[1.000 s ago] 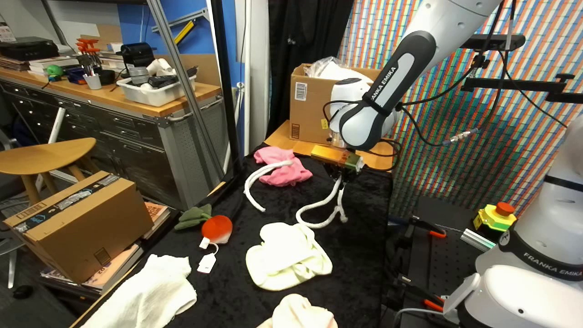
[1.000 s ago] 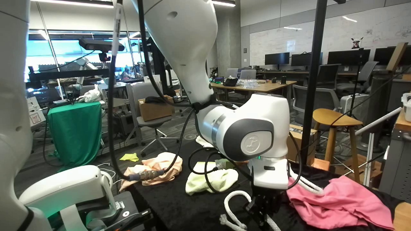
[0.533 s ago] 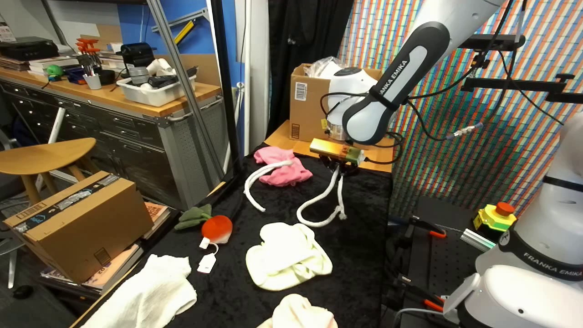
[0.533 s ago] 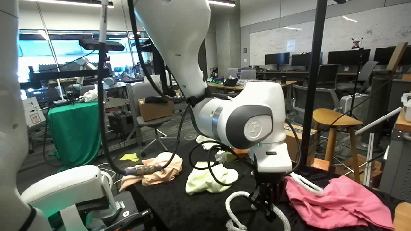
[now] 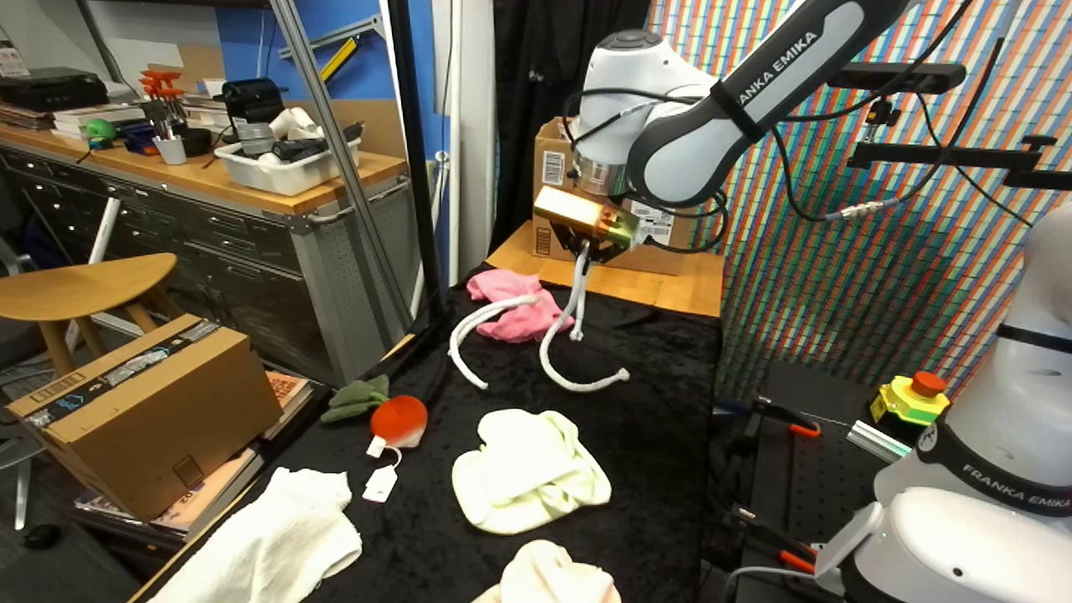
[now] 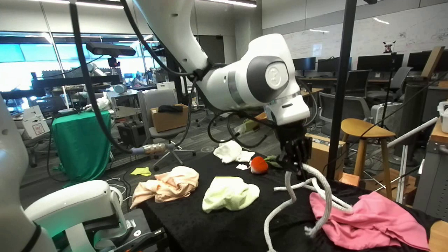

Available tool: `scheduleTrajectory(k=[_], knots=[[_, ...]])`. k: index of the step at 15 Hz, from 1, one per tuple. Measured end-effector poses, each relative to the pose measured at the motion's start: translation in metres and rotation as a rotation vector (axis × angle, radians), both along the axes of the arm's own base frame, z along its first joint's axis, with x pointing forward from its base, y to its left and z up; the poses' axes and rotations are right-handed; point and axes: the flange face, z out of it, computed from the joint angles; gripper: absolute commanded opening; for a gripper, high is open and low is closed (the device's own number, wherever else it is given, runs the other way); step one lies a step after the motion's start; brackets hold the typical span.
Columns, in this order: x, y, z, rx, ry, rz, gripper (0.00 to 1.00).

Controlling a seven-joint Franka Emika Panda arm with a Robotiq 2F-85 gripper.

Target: One by one, move every item on the table to the right back of the table.

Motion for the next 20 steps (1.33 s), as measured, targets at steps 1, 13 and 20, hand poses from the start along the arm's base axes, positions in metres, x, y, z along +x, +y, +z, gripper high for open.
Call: scheduleTrajectory(k=[1,13,20], knots=[[0.006,0.007,0.014,0.000,-0.023,-0.007,0.11],[0.100,-0.024,0.102,-0.040,-0.169,-0.097,0.11],[0.145,-0.027,0.044,-0.014,-0.091,-0.109,0.12]])
